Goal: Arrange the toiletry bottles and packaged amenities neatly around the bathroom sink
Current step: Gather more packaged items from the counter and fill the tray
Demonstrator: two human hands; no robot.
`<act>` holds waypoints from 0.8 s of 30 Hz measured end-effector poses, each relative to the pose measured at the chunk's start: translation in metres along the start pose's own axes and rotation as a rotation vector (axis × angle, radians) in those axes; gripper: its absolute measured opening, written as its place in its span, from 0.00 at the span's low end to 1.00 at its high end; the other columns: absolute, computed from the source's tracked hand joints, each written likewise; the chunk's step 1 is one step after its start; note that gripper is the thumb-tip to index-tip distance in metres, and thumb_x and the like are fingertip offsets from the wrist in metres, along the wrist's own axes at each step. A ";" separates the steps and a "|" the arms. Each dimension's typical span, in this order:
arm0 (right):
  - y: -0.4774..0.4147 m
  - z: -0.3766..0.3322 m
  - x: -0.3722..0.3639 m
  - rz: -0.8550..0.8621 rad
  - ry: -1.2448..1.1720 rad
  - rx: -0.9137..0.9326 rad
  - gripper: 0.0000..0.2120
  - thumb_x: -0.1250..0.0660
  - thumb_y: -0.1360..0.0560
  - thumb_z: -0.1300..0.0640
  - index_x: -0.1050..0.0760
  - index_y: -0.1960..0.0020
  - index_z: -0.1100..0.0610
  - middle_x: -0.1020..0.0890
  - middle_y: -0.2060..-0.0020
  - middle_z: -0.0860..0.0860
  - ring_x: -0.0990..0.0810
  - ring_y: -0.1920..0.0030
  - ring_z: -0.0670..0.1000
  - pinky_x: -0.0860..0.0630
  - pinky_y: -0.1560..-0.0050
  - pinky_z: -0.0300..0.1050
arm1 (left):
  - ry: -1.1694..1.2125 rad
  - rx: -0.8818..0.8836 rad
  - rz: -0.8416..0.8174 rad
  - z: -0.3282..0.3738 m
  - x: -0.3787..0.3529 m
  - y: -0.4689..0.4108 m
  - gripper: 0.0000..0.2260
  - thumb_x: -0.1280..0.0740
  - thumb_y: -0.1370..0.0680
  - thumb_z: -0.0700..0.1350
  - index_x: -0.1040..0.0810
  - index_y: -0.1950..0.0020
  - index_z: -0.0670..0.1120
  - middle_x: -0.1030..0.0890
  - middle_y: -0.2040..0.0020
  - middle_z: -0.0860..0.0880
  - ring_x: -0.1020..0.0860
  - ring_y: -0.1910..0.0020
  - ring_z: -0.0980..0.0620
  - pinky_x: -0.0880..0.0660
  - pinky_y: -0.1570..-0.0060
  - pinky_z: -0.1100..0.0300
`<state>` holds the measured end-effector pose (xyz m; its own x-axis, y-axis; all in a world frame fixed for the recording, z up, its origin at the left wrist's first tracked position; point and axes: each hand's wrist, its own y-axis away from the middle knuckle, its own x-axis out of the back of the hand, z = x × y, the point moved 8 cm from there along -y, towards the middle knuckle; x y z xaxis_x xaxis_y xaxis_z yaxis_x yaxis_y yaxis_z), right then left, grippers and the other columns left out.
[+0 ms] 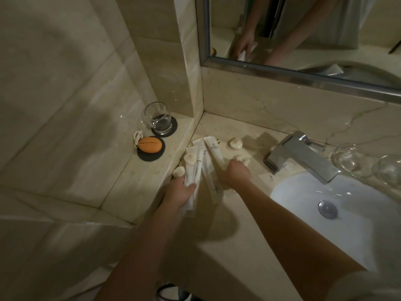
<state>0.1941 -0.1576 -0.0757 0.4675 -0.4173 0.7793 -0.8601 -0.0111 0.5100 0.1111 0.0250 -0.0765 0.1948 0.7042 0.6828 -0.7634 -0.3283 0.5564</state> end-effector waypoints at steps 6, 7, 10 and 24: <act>0.016 0.006 0.016 0.021 -0.326 0.036 0.13 0.39 0.25 0.60 0.34 0.42 0.61 0.21 0.52 0.58 0.20 0.53 0.59 0.20 0.55 0.55 | 0.229 -0.021 0.080 0.006 0.018 0.018 0.09 0.37 0.23 0.50 0.31 0.58 0.46 0.24 0.60 0.45 0.27 0.67 0.50 0.34 0.67 0.58; 0.020 0.006 0.018 0.030 -0.385 0.051 0.13 0.39 0.26 0.61 0.35 0.42 0.60 0.21 0.52 0.58 0.20 0.54 0.59 0.20 0.55 0.57 | 0.279 -0.017 0.087 0.008 0.020 0.021 0.08 0.36 0.23 0.49 0.30 0.59 0.47 0.22 0.58 0.44 0.23 0.64 0.48 0.31 0.66 0.58; 0.034 0.006 0.026 0.044 -0.510 0.091 0.20 0.38 0.27 0.63 0.36 0.36 0.57 0.19 0.52 0.58 0.20 0.56 0.58 0.21 0.56 0.54 | 0.385 0.005 0.093 0.010 0.024 0.028 0.08 0.34 0.25 0.48 0.29 0.63 0.49 0.20 0.56 0.42 0.19 0.54 0.40 0.22 0.56 0.49; 0.120 0.047 0.068 0.079 -0.741 0.207 0.12 0.30 0.28 0.60 0.28 0.47 0.60 0.19 0.55 0.56 0.22 0.68 0.48 0.25 0.66 0.38 | 0.483 -0.203 0.039 0.064 0.023 0.084 0.07 0.33 0.27 0.39 0.29 0.56 0.49 0.17 0.54 0.42 0.18 0.58 0.45 0.21 0.55 0.50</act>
<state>0.1132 -0.2298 0.0216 0.2074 -0.9224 0.3257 -0.9400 -0.0957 0.3276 0.0906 -0.0267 0.0167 -0.1061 0.9196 0.3782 -0.8776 -0.2654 0.3992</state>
